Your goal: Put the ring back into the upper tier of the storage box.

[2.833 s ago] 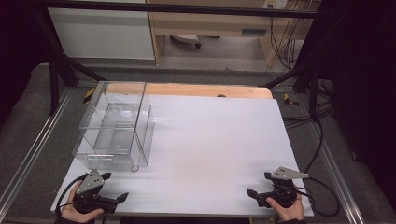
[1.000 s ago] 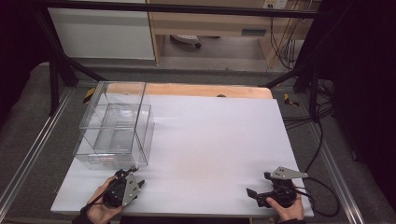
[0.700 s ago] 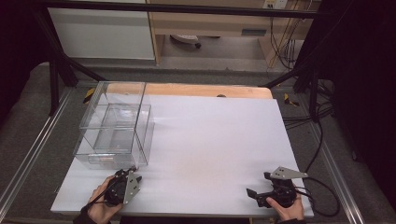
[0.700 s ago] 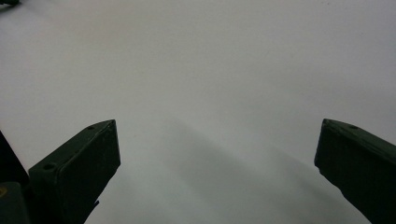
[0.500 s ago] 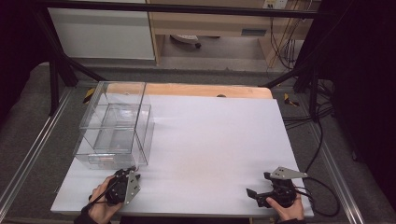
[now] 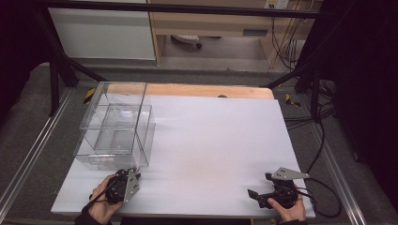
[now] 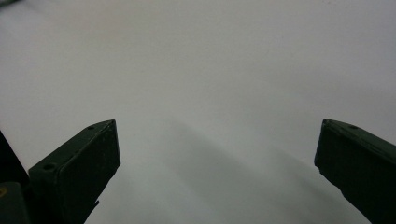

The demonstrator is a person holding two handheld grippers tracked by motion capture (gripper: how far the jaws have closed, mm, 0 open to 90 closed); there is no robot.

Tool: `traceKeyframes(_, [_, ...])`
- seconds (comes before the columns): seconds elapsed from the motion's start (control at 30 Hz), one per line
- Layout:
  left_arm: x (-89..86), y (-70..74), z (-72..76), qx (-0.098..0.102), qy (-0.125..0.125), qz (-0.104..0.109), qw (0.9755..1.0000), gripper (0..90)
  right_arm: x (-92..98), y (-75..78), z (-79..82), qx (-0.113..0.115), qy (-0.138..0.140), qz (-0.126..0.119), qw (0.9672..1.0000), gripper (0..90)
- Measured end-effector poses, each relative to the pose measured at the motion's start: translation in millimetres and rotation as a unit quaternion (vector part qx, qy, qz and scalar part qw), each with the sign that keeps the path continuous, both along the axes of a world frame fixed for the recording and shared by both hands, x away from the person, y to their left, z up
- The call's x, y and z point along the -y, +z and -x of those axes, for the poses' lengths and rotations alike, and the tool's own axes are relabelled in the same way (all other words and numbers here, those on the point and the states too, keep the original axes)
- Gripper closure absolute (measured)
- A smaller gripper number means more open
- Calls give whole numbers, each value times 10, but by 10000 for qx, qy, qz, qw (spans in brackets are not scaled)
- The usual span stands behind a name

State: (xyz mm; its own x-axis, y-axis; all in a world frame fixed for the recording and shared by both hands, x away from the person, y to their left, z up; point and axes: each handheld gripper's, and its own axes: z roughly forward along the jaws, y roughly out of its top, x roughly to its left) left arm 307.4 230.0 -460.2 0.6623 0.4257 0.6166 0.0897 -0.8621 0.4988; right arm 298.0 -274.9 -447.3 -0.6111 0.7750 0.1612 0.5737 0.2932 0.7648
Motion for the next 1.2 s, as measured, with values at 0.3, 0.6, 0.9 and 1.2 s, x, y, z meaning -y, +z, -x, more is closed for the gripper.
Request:
traceKeyframes(0.3, [24,-13,5,65,-45,-168,9998,760,-4,-3,0,-4,-1,-11,10000,7])
traceKeyframes(0.6, [22,-18,-13,-170,-5,-5,9999,866,-2,-1,2,-9,6,2,10000,7])
traceKeyframes(0.9, [90,-42,33,228,-15,-471,9986,790,0,1,3,-1,11,8,10000,7])
traceKeyframes(1.2, [26,12,84,328,158,-231,9991,883,5,4,6,-6,7,21,10000,7])
